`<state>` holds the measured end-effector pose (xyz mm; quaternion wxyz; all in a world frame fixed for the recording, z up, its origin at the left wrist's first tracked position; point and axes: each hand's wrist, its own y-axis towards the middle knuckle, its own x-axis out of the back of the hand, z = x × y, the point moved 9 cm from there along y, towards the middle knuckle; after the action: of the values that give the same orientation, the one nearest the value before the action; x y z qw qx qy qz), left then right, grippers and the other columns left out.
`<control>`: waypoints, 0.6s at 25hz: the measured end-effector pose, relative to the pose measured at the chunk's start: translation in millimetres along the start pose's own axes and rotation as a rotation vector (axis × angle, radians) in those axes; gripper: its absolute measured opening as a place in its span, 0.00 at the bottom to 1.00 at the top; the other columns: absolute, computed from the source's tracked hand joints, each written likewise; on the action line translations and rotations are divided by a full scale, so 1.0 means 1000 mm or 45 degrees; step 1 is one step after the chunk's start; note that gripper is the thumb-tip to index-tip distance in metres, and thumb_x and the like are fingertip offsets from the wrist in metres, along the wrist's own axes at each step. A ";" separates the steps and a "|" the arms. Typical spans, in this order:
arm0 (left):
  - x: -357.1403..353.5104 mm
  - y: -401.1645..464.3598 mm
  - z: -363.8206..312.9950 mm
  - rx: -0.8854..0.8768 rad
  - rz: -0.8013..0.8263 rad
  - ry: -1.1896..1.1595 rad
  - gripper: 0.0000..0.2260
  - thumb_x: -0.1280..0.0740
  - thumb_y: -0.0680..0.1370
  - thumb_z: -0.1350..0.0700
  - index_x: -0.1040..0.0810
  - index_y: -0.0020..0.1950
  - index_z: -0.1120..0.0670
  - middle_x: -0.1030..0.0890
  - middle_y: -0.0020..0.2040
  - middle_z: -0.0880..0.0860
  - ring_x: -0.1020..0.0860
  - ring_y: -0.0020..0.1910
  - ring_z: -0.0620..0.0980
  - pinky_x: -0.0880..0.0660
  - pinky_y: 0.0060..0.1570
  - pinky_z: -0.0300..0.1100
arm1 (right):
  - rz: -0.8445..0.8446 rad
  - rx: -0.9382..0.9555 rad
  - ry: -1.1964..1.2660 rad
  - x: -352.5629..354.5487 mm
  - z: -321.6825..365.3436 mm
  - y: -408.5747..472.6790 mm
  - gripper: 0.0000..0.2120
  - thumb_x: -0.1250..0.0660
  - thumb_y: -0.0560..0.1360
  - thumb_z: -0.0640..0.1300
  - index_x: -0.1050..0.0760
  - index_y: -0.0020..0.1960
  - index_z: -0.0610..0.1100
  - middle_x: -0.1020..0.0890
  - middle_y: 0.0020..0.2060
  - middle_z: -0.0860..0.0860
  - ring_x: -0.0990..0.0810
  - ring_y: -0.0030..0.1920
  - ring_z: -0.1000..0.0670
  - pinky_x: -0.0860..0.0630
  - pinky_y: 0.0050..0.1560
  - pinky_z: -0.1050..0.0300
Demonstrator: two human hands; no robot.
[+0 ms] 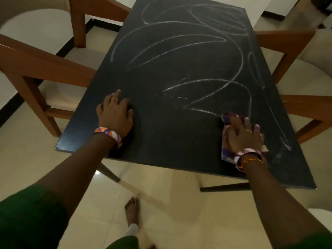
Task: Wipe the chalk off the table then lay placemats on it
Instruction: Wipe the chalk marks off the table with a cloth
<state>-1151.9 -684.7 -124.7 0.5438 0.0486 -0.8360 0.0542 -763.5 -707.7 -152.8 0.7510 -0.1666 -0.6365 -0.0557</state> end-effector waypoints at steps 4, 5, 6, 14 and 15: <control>-0.012 -0.002 0.049 0.059 -0.058 0.229 0.17 0.41 0.80 0.55 0.31 0.69 0.53 0.42 0.76 0.56 0.45 0.74 0.57 0.48 0.70 0.57 | -0.097 0.407 -0.053 -0.026 0.146 -0.038 0.27 0.49 0.79 0.57 0.49 0.77 0.54 0.49 0.77 0.49 0.52 0.75 0.39 0.55 0.74 0.41; -0.006 0.009 0.048 0.031 -0.079 0.210 0.17 0.42 0.80 0.55 0.31 0.69 0.53 0.41 0.76 0.56 0.44 0.74 0.57 0.48 0.70 0.56 | -0.076 0.582 -0.028 -0.038 0.191 -0.052 0.27 0.49 0.79 0.58 0.49 0.77 0.55 0.49 0.77 0.50 0.53 0.76 0.40 0.57 0.73 0.42; 0.001 0.018 0.045 0.007 -0.082 0.205 0.17 0.41 0.80 0.55 0.31 0.69 0.53 0.41 0.75 0.55 0.44 0.74 0.56 0.48 0.70 0.55 | 0.006 0.706 -0.021 -0.048 0.225 -0.064 0.28 0.49 0.79 0.58 0.50 0.77 0.56 0.50 0.77 0.51 0.54 0.76 0.41 0.59 0.73 0.43; -0.004 0.032 0.038 -0.056 -0.125 0.103 0.16 0.42 0.80 0.56 0.28 0.66 0.57 0.32 0.71 0.56 0.34 0.69 0.57 0.40 0.67 0.51 | -0.096 0.098 0.005 -0.005 0.063 0.034 0.25 0.52 0.79 0.57 0.47 0.76 0.57 0.46 0.77 0.51 0.48 0.75 0.40 0.51 0.74 0.40; -0.004 0.031 0.037 -0.042 -0.126 0.102 0.16 0.43 0.80 0.55 0.29 0.67 0.57 0.31 0.70 0.56 0.34 0.69 0.56 0.40 0.67 0.51 | -0.057 -0.034 0.028 -0.003 0.050 0.033 0.25 0.52 0.80 0.57 0.48 0.76 0.56 0.47 0.77 0.50 0.50 0.76 0.39 0.52 0.74 0.40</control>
<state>-1188.1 -659.6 -144.3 0.5795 0.0787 -0.8110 0.0152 -800.7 -660.9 -155.1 0.7542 -0.1618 -0.6310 -0.0829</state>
